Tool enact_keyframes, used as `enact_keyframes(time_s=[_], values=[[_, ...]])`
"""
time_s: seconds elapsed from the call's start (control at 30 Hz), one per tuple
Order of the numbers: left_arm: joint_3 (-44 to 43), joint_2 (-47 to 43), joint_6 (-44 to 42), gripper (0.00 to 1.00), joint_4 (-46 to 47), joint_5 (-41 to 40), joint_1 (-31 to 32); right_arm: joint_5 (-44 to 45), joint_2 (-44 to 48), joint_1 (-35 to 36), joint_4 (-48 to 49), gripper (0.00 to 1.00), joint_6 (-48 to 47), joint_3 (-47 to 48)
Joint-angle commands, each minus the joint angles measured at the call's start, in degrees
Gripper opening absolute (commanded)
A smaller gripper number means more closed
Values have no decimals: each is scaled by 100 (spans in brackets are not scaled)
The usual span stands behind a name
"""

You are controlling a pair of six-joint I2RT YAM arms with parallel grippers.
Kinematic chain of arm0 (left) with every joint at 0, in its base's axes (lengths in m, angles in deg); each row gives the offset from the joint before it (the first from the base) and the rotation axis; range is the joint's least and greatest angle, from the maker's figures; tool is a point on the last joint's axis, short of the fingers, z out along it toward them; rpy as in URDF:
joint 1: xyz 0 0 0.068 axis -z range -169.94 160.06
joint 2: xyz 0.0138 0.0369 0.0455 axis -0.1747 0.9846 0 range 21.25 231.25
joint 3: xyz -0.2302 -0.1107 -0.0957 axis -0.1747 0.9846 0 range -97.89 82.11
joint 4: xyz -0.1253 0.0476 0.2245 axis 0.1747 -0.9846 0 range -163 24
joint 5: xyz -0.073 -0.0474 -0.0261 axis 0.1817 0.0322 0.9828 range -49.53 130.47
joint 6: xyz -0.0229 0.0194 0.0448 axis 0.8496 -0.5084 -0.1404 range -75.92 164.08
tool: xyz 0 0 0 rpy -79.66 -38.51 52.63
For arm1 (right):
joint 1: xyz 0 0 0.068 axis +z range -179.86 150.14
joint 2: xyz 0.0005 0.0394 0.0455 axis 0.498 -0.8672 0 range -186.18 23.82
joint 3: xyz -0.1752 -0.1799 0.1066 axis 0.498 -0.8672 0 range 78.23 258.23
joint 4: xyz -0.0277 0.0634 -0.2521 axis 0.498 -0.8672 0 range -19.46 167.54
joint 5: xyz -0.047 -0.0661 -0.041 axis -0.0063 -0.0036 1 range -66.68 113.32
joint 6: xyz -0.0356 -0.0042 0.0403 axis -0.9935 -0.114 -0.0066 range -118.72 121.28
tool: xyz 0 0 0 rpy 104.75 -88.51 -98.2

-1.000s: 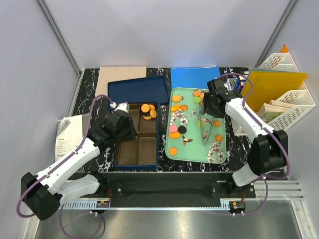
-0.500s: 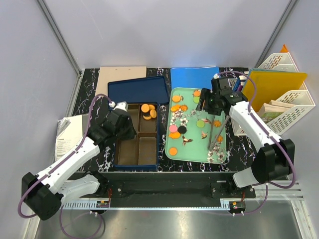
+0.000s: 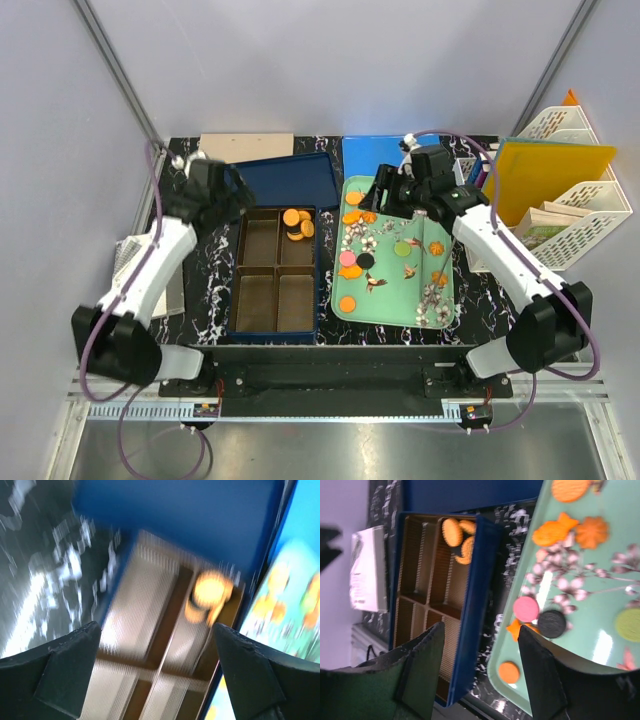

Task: Pack the cookies

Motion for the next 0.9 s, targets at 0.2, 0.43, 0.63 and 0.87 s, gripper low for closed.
enact_keyframes(time_s=[0.2, 0.43, 0.63, 0.87], values=[[-2605, 2401, -318, 99, -249, -375, -1076, -451, -168, 239, 1125, 68, 234, -287], [-2915, 3746, 16, 83, -4, -93, -1701, -186, -738, 239, 1125, 67, 241, 205], [-2905, 4177, -352, 79, 507, -244, -1709, -336, -1284, 239, 1107, 66, 374, 636], [-2932, 4555, -607, 73, 656, -15, -1718, -230, -1100, 239, 1072, 66, 198, 522]])
